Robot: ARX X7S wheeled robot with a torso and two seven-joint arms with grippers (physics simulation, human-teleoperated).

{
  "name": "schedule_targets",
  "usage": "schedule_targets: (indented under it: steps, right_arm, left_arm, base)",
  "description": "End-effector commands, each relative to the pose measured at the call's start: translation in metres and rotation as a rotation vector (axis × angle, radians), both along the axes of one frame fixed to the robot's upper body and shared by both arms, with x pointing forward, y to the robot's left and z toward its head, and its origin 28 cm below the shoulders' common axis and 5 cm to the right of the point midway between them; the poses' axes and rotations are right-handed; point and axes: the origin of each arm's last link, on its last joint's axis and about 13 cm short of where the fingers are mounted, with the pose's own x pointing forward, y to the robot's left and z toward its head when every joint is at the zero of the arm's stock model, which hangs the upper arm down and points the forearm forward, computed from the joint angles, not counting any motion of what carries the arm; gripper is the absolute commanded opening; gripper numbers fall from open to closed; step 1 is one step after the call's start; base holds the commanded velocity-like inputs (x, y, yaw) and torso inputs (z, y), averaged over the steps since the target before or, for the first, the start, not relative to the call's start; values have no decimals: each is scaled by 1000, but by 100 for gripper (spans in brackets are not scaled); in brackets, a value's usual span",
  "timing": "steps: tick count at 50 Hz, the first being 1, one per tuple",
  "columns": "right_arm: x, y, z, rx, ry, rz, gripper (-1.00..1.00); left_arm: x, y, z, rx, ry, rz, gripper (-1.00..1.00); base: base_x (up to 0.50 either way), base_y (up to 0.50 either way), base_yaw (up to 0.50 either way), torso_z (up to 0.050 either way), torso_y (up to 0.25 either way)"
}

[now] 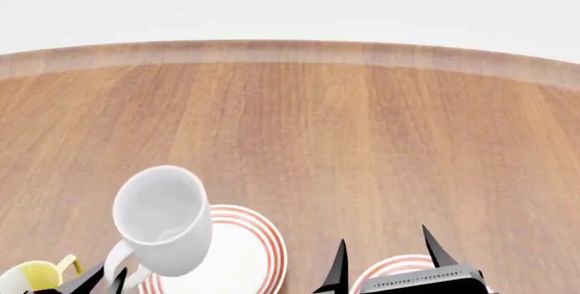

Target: Put the white mug on the left plate.

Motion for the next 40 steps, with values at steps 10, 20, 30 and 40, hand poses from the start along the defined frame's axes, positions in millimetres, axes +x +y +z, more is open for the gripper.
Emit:
schedule_targets:
  steps: [10, 20, 30, 40]
  right_arm:
    - [-1, -1, -2, 7, 3, -2, 100]
    - [0, -2, -3, 6, 1, -3, 100]
    - [0, -2, -3, 8, 1, -5, 100]
    - [0, -2, -3, 11, 3, -6, 100]
  left_arm:
    - [21, -14, -11, -88, 32, 82, -100]
    - [27, -18, -18, -81, 51, 106, -100]
    - [22, -26, -20, -93, 59, 70, -100]
    - [20, -32, -17, -116, 46, 59, -100]
  base:
    - [0, 0, 0, 0, 0]
    - [0, 0, 0, 0, 1]
    - [0, 0, 0, 0, 0]
    - [0, 0, 0, 0, 0]
